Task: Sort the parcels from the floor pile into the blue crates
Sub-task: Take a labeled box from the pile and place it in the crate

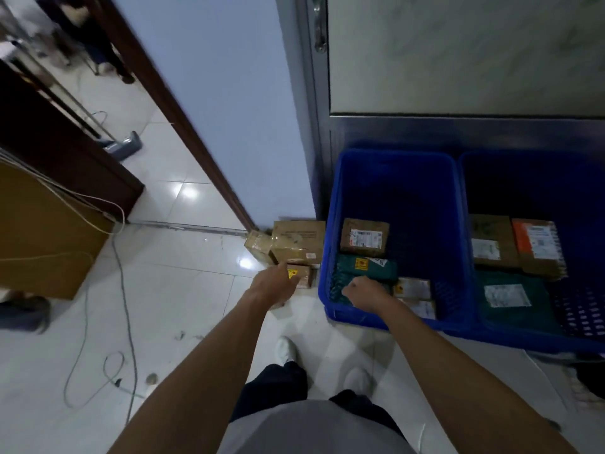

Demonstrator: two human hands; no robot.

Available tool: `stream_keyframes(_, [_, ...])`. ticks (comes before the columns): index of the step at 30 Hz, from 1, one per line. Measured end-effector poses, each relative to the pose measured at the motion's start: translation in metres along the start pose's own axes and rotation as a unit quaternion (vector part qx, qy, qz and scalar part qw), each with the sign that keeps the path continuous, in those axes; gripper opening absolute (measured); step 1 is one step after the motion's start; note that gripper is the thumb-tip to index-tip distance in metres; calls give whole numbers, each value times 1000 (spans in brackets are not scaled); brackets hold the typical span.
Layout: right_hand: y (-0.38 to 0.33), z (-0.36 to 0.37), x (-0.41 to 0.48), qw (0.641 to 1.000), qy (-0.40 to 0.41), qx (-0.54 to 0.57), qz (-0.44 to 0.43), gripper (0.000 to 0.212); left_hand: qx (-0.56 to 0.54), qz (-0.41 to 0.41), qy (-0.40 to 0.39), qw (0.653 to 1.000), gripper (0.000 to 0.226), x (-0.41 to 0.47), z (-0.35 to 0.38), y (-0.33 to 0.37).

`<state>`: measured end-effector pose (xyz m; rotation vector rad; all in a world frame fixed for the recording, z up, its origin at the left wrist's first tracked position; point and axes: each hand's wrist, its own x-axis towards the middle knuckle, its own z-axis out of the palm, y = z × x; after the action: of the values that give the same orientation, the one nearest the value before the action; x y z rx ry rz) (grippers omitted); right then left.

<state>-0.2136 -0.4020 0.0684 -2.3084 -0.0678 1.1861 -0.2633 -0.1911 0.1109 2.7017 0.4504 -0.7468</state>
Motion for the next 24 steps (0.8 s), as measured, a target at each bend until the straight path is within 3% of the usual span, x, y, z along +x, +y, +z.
stream_keyframes(4, [-12, 15, 12, 1000, -7, 2, -1, 32, 13, -27, 0, 1000, 47, -6, -6, -26])
stream_keyframes(15, [-69, 64, 48, 1000, -19, -12, 20, 26, 19, -30, -24, 999, 56, 26, -7, -115])
stream_keyframes(20, [-90, 97, 82, 997, -16, -32, 64, 29, 6, -5, -70, 998, 58, 69, -4, -169])
stream_keyframes(24, [-108, 137, 111, 992, -8, -18, 126, 45, -21, 14, -132, 991, 57, 111, 5, -222])
